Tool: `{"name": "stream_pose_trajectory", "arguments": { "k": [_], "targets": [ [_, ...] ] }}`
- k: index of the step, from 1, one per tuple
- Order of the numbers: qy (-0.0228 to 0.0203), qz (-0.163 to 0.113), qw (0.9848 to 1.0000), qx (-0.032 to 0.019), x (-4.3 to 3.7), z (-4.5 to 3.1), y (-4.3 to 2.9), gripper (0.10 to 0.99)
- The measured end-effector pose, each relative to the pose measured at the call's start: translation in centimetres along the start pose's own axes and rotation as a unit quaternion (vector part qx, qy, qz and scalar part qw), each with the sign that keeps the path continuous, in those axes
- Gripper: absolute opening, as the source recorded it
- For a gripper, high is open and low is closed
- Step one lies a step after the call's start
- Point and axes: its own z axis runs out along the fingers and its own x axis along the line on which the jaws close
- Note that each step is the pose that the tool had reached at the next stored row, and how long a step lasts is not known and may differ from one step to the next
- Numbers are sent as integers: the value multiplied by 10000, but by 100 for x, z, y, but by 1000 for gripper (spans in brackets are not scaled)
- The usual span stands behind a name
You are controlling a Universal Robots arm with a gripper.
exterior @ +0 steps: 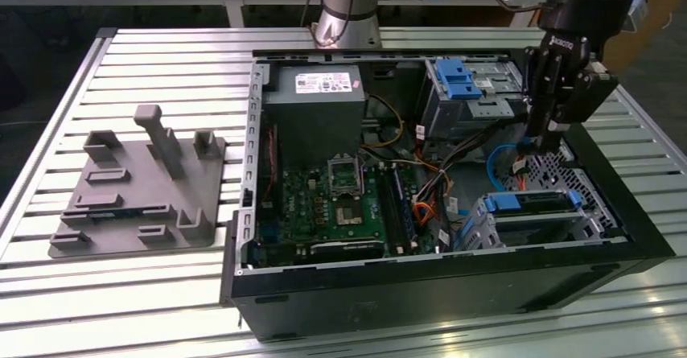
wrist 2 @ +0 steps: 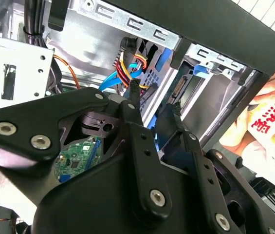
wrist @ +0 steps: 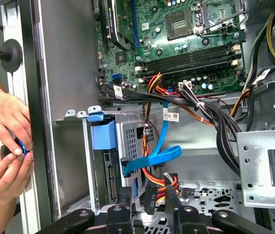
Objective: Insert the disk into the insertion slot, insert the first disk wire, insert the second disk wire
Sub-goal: 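Insert the first disk wire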
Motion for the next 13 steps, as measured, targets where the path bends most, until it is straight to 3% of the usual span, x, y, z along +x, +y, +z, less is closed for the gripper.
{"name": "stream_pose_trajectory", "arguments": {
  "k": [10,12,13],
  "targets": [
    [47,2,10000,3,-33,42,-5,408],
    [56,2,10000,4,-36,44,-4,325],
    [62,2,10000,3,-36,44,-4,325]
  ]
}}
